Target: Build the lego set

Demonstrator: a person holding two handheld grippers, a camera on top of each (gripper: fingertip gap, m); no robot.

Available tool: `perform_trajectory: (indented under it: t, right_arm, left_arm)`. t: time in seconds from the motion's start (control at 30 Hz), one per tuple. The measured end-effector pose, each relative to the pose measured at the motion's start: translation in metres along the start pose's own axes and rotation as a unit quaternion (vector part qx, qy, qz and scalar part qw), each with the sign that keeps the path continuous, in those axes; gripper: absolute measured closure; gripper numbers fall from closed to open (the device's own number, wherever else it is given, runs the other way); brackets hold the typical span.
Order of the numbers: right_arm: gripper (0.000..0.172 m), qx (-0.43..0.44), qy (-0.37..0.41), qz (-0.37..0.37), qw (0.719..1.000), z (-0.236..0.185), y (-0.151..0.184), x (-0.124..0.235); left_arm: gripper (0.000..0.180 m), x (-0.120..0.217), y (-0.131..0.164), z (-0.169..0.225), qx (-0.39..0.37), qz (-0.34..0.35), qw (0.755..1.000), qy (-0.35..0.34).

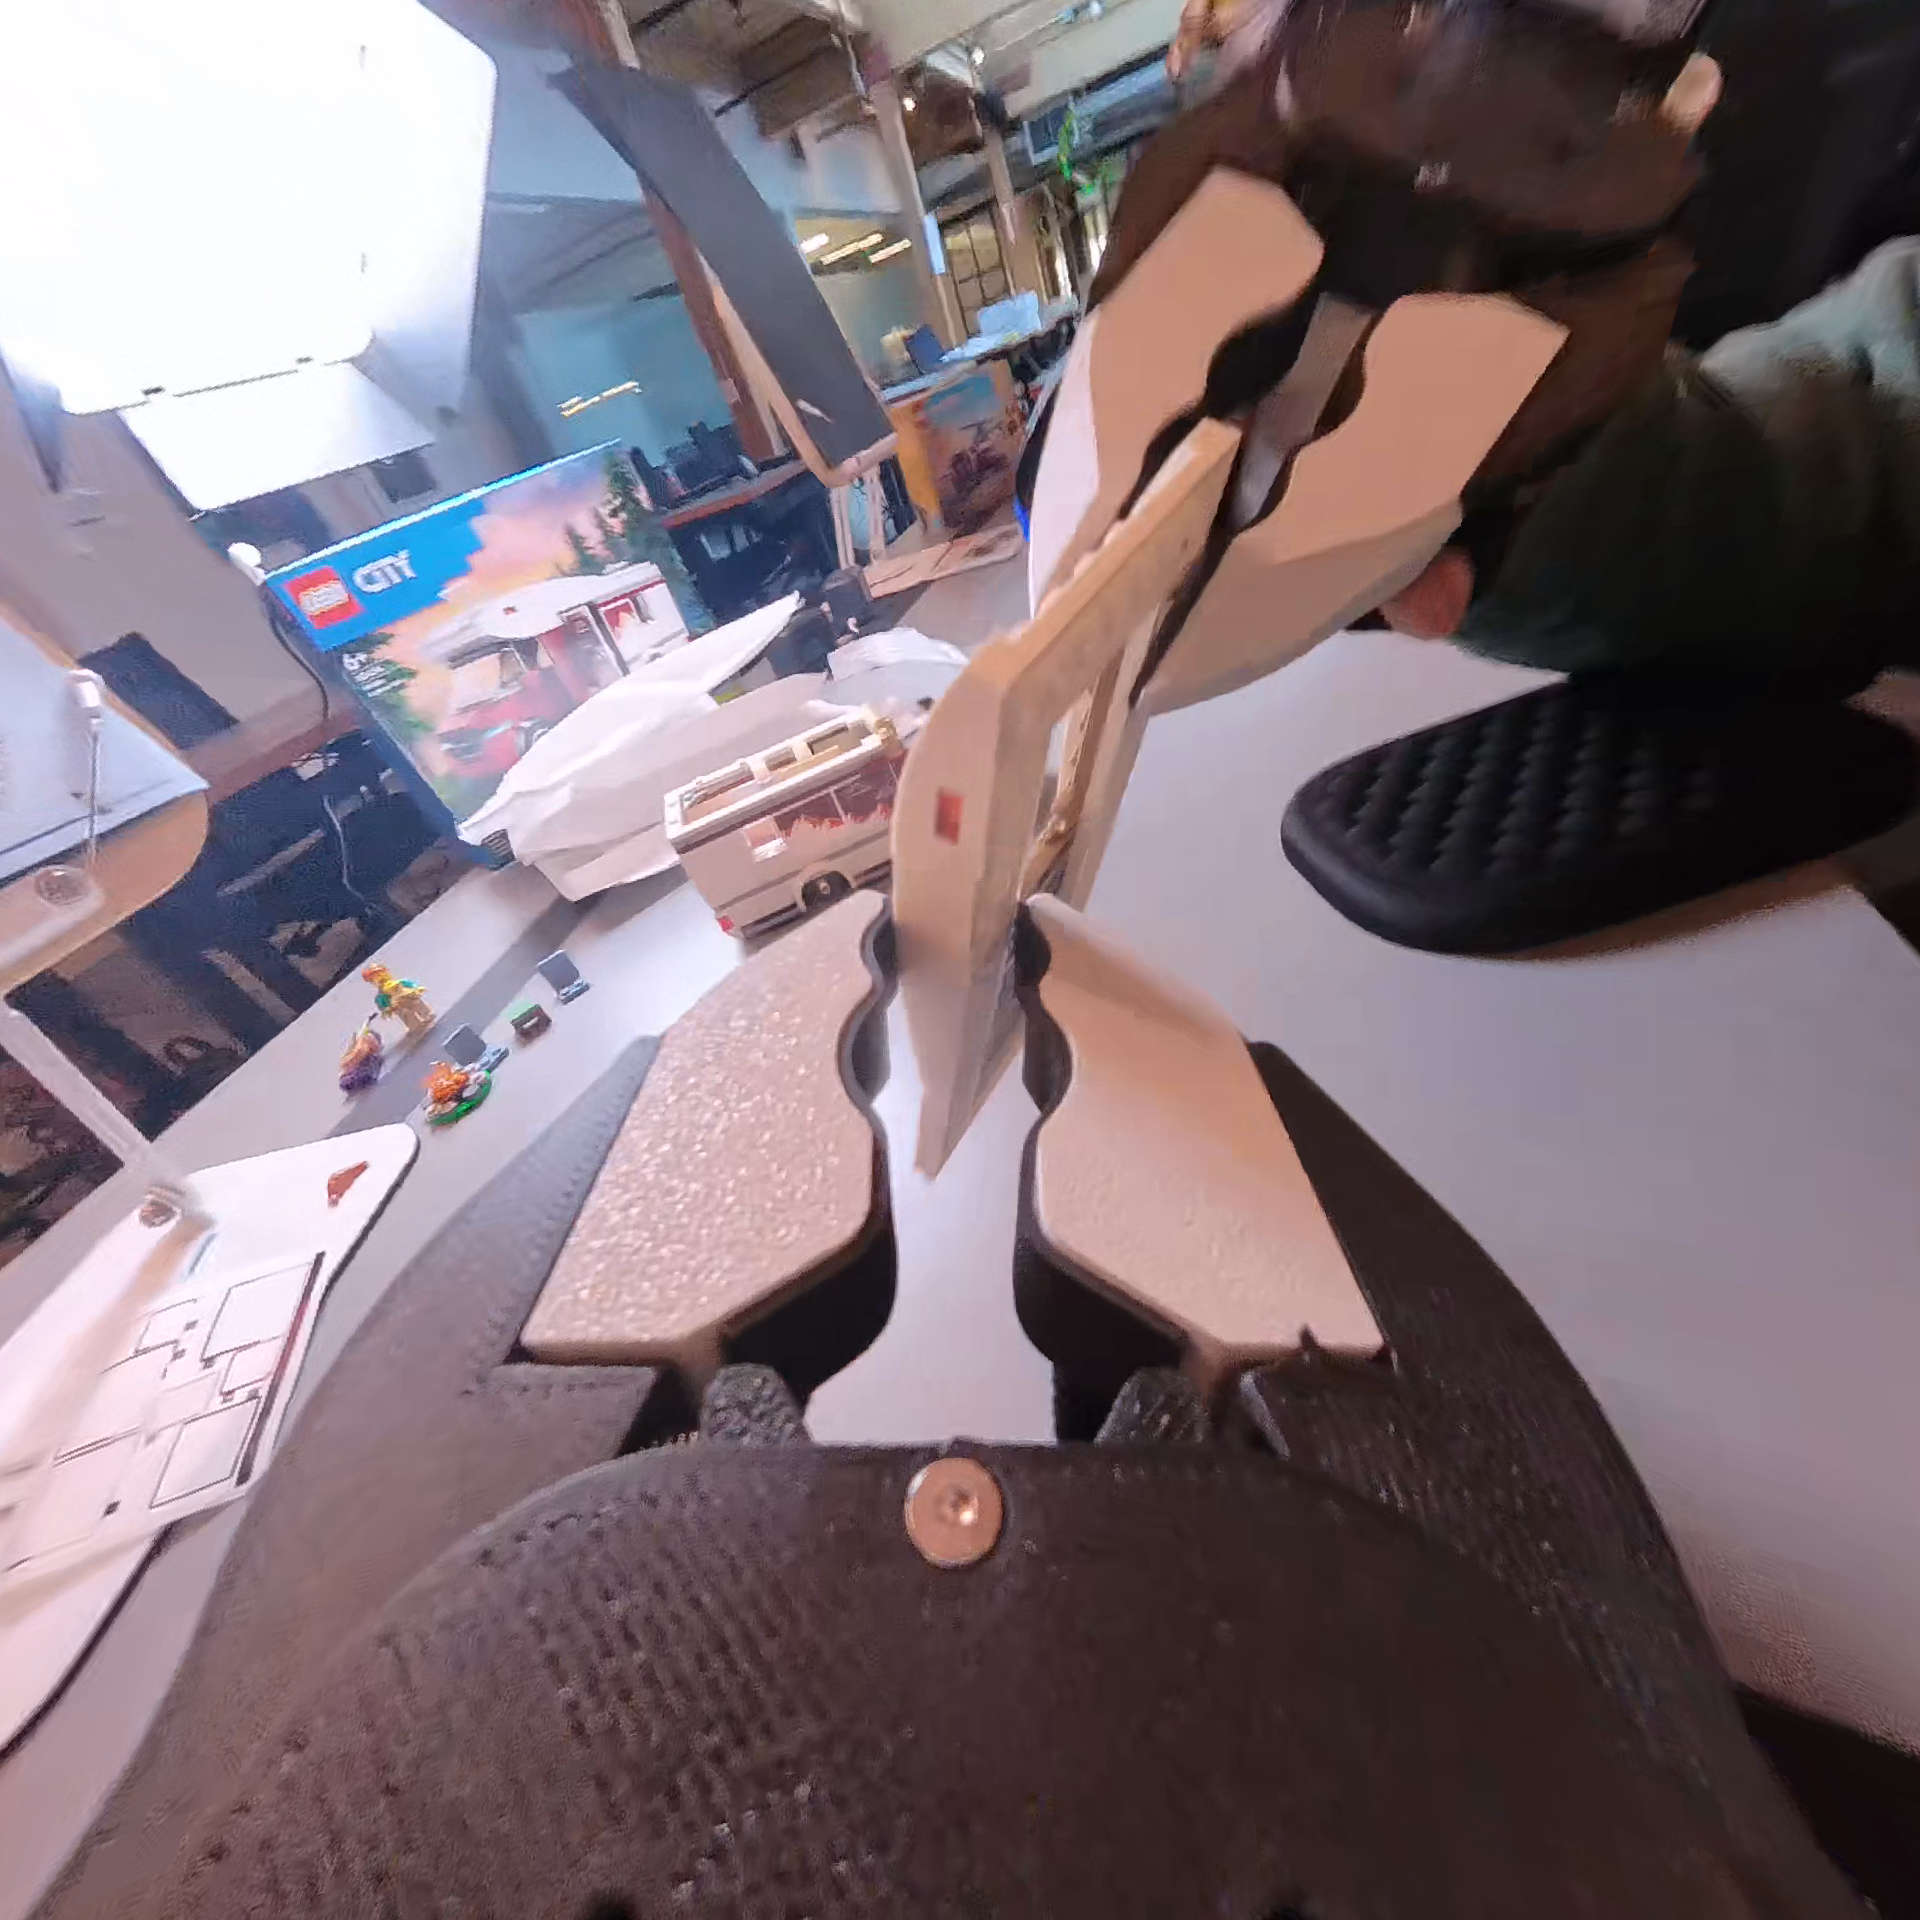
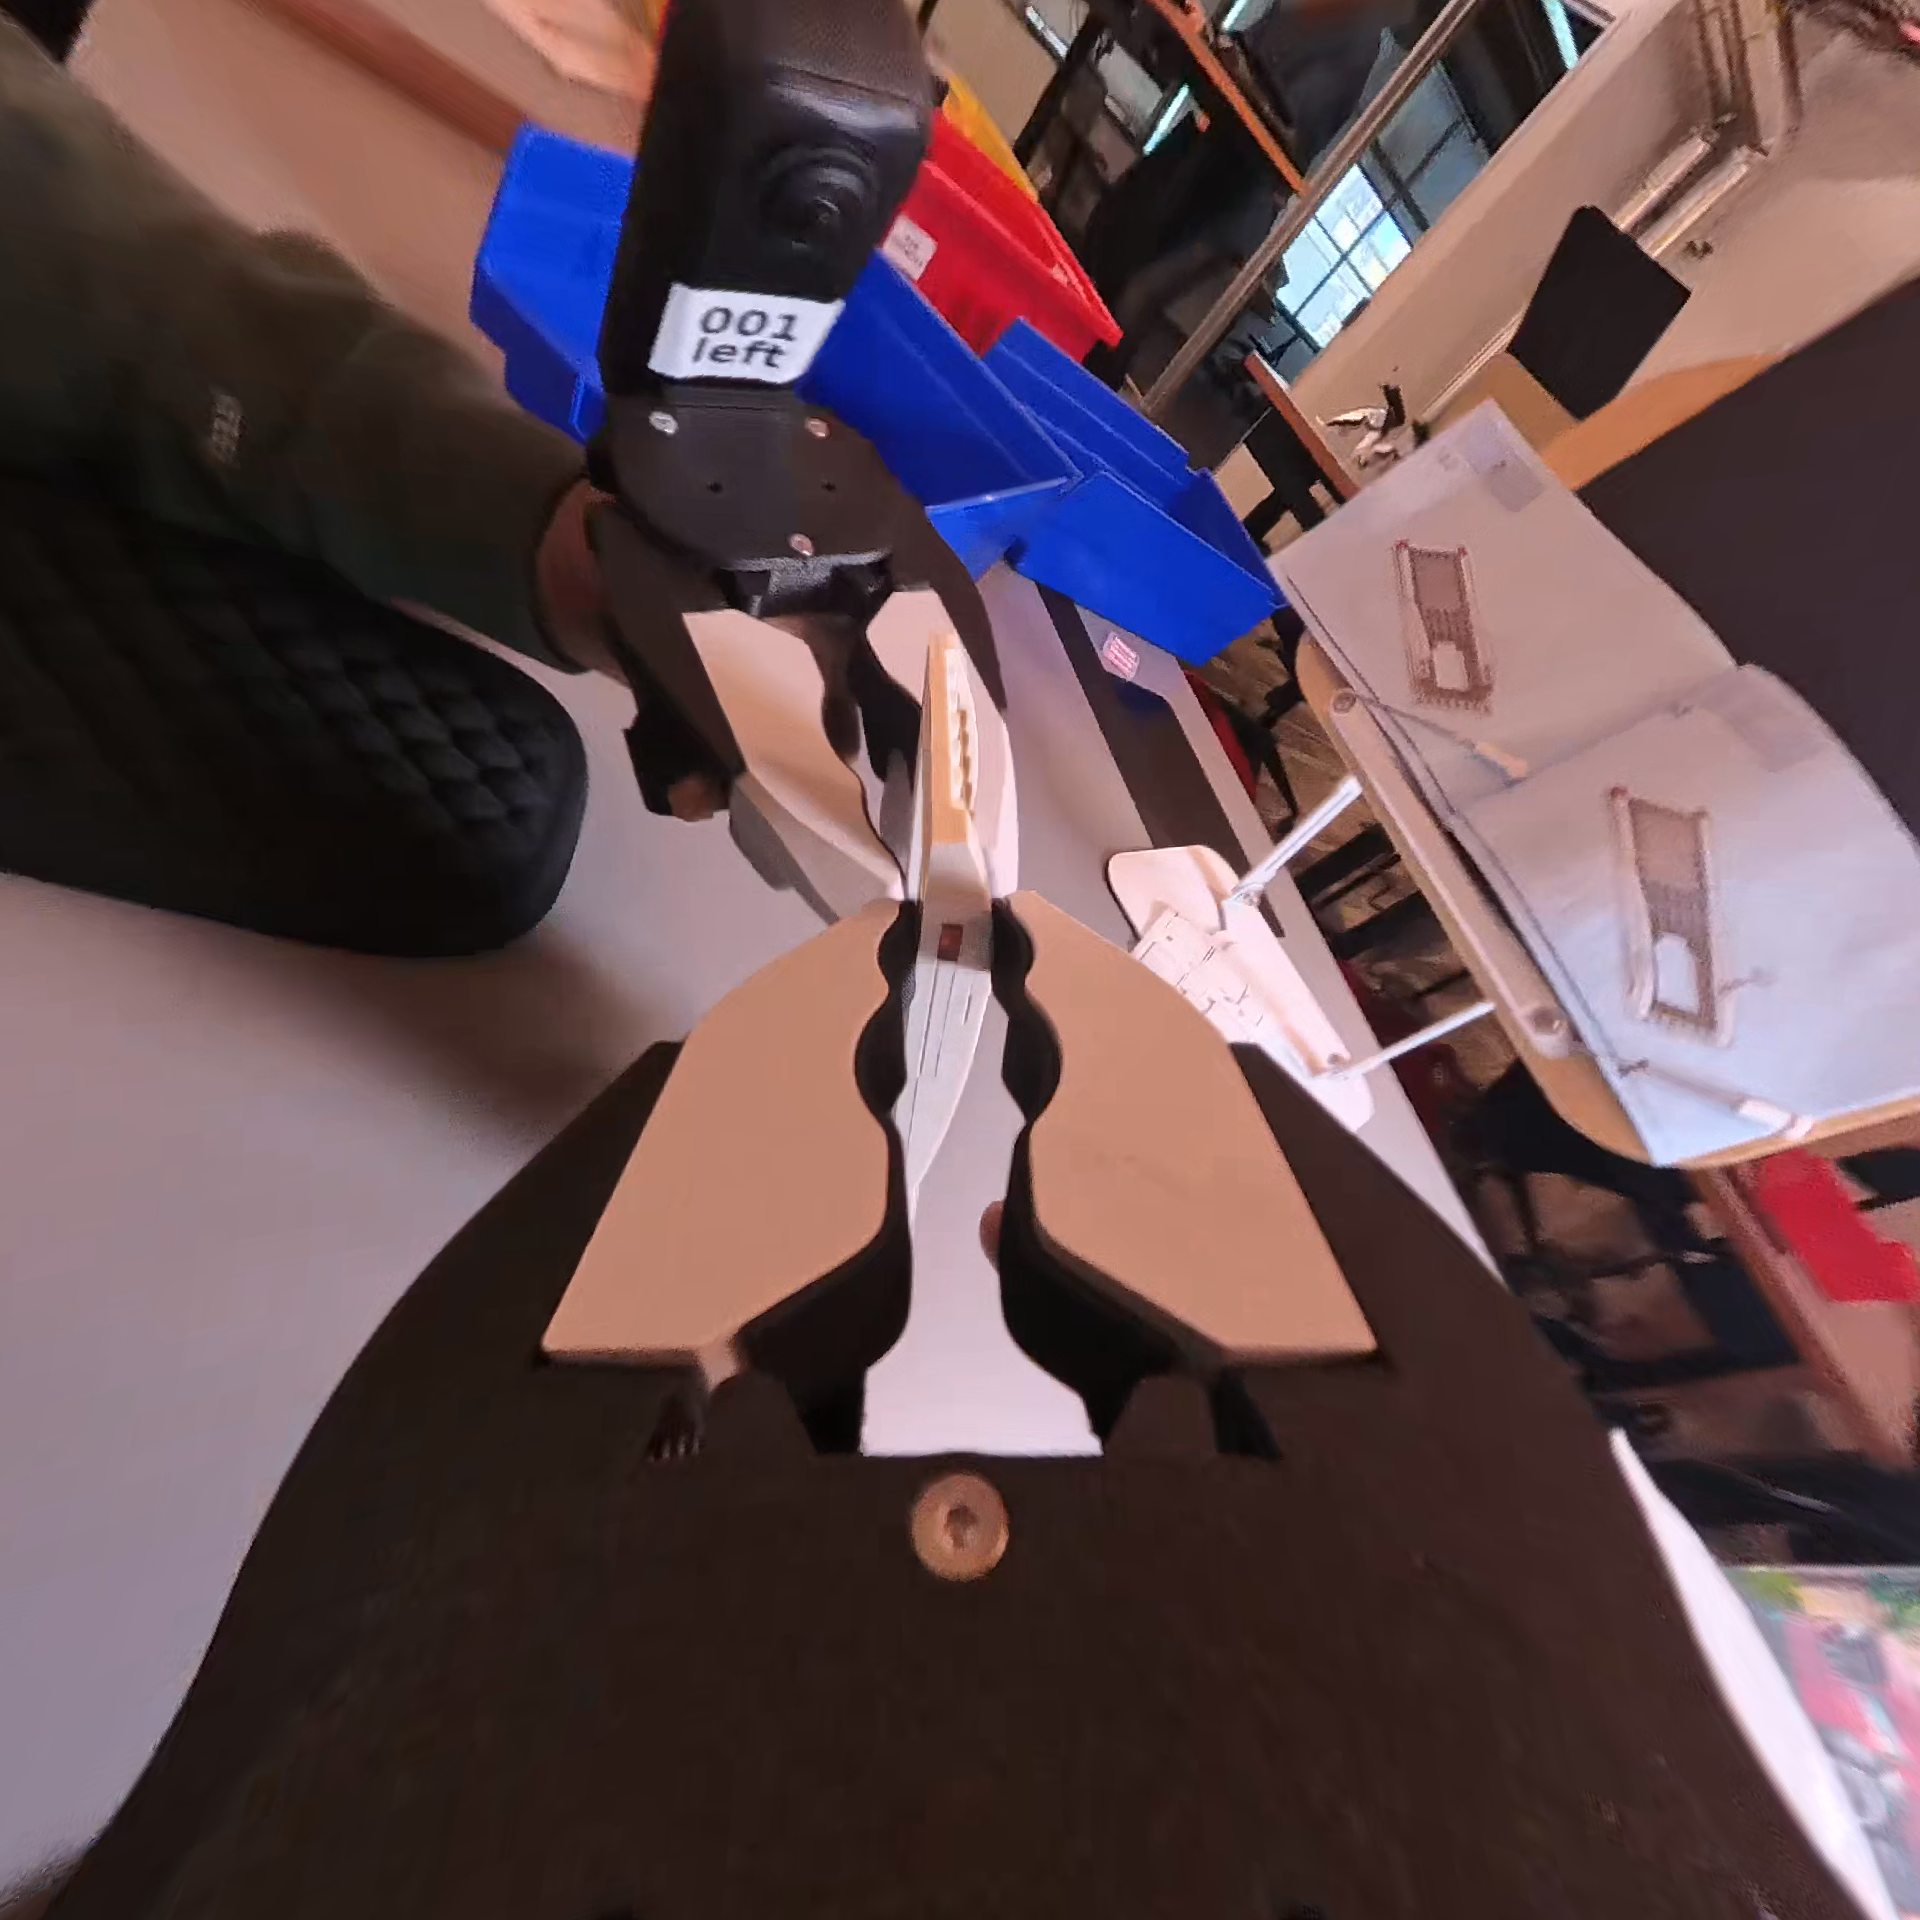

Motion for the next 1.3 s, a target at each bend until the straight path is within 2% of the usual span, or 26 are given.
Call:
perform_trajectory:
  t: [0.07, 0.17, 0.3, 0.43, 0.7, 0.87, 0.93, 1.0, 1.07, 1.3]
  right_arm:
    - [0.158, 0.026, -0.002, 0.022, 0.999, -0.007, -0.009, -0.003]
    - [0.157, 0.011, -0.007, 0.083, 0.996, -0.009, -0.013, -0.004]
    - [0.144, -0.020, -0.012, 0.094, 0.995, -0.005, -0.005, -0.002]
    - [0.158, -0.031, -0.004, 0.110, 0.993, -0.004, -0.003, 0.001]
    - [0.159, -0.071, -0.014, 0.121, 0.990, -0.003, 0.001, -0.002]
    - [0.157, -0.029, 0.032, 0.145, 0.988, -0.008, 0.000, 0.001]
    - [0.146, -0.028, 0.024, 0.144, 0.989, -0.007, -0.002, 0.002]
    - [0.143, -0.041, 0.008, 0.138, 0.990, -0.006, -0.003, 0.002]
    - [0.158, -0.043, 0.005, 0.147, 0.988, -0.007, -0.006, 0.003]
    - [0.159, -0.012, 0.019, 0.117, 0.993, -0.015, -0.018, 0.003]
  left_arm:
    - [0.160, 0.004, 0.005, 0.000, 0.008, 0.018, 0.999, 0.025]
    - [0.160, 0.010, 0.009, 0.000, 0.042, 0.086, 0.993, 0.071]
    - [0.160, 0.014, 0.009, -0.002, 0.070, 0.132, 0.985, 0.090]
    - [0.160, 0.014, 0.009, -0.003, 0.069, 0.131, 0.985, 0.086]
    - [0.160, 0.014, 0.009, -0.002, 0.070, 0.126, 0.986, 0.081]
    - [0.160, 0.016, 0.007, -0.003, 0.064, 0.136, 0.986, 0.073]
    - [0.160, 0.018, 0.004, -0.002, 0.064, 0.153, 0.983, 0.078]
    - [0.160, 0.020, 0.000, -0.001, 0.059, 0.166, 0.981, 0.085]
    - [0.161, 0.019, -0.001, 0.001, 0.048, 0.162, 0.982, 0.088]
    - [0.160, 0.018, 0.002, 0.002, 0.050, 0.169, 0.980, 0.097]
Point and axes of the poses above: each gripper's, where its closed fingertips meet, x back along the fingers, y out of its underside, z = x × y across the jaws, the point moved 10 cm from there along x, back along the fingers, and after that the axes turned 13 degrees about y, right-handed, at the moved point
